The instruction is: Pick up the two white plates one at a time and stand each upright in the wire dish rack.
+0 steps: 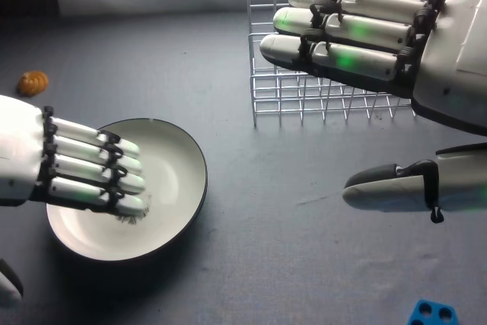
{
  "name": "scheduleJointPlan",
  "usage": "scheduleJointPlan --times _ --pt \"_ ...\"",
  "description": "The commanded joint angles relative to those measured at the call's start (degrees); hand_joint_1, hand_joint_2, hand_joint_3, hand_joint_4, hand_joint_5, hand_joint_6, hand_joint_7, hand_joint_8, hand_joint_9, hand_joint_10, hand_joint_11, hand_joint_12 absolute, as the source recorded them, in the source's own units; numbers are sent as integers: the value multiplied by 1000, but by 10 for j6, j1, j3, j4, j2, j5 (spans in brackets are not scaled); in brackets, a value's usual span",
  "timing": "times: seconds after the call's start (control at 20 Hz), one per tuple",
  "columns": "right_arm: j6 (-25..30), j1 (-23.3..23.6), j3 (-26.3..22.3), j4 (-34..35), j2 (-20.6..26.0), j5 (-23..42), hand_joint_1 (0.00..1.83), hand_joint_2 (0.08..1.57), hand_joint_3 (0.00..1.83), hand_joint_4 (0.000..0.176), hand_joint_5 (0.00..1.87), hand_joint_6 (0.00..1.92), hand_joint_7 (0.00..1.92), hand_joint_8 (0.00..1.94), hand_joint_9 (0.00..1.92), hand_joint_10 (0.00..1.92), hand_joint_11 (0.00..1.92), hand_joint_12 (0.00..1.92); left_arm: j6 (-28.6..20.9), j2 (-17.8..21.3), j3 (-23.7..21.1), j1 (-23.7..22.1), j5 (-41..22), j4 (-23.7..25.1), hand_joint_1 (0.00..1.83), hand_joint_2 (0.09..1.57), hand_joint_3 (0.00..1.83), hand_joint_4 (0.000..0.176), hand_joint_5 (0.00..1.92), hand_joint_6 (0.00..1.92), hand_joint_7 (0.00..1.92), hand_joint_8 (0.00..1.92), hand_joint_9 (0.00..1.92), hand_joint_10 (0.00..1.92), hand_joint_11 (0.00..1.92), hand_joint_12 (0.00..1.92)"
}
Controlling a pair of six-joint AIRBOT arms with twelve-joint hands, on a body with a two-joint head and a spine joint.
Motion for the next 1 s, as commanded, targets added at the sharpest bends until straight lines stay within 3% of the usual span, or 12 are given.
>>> scheduleJointPlan --times 0.0,0.2,0.3,0.35,0.45,0.65,0.75,0.85,0.95 --pt "-8 7 -2 14 2 83 0 1158 9 0 7 3 20 8 0 0 0 0 3 -1 8 3 -24 -43 0 1058 2 0 36 6 19 6 16 5 30 15" --pt "-17 11 -3 14 2 77 0 1155 7 0 34 14 38 14 12 5 0 0 22 -14 45 45 -31 -66 0 1053 0 0 33 3 3 0 3 0 6 4" --pt "-57 18 -9 35 2 31 0 1154 5 0 46 15 49 14 23 9 0 0 41 -16 51 60 -32 -71 0 1048 0 0 70 15 39 14 32 11 50 24" --pt "-105 28 -18 82 2 -8 0 1155 4 0 47 14 46 10 22 7 0 0 50 -19 54 65 -32 -72 0 1047 0 0 83 6 65 7 57 7 59 33" --pt "-138 39 -28 119 2 -32 0 1163 7 0 59 15 68 15 48 17 21 11 54 -23 60 70 -32 -75 0 1043 0 0 42 0 25 0 19 0 24 20" --pt "-171 33 -36 129 -8 -21 0 1167 6 0 83 18 84 13 51 13 14 17 55 -33 70 82 -22 -79 0 1051 1 0 60 6 47 8 40 8 45 32" --pt "-191 5 -30 129 -26 41 0 1177 9 0 51 3 63 3 32 4 0 0 55 -36 77 88 -20 -80 0 1047 0 0 60 5 44 5 41 7 44 32" --pt "-238 -40 -17 129 -58 169 0 1185 11 0 40 0 37 0 8 0 0 0 57 -39 85 93 -20 -86 0 1054 2 0 65 6 37 5 31 4 34 30" --pt "-276 -55 -5 129 -85 204 0 1182 9 0 34 0 34 1 9 2 0 0 57 -42 90 97 -20 -88 0 1055 3 0 56 2 39 5 32 4 31 29"
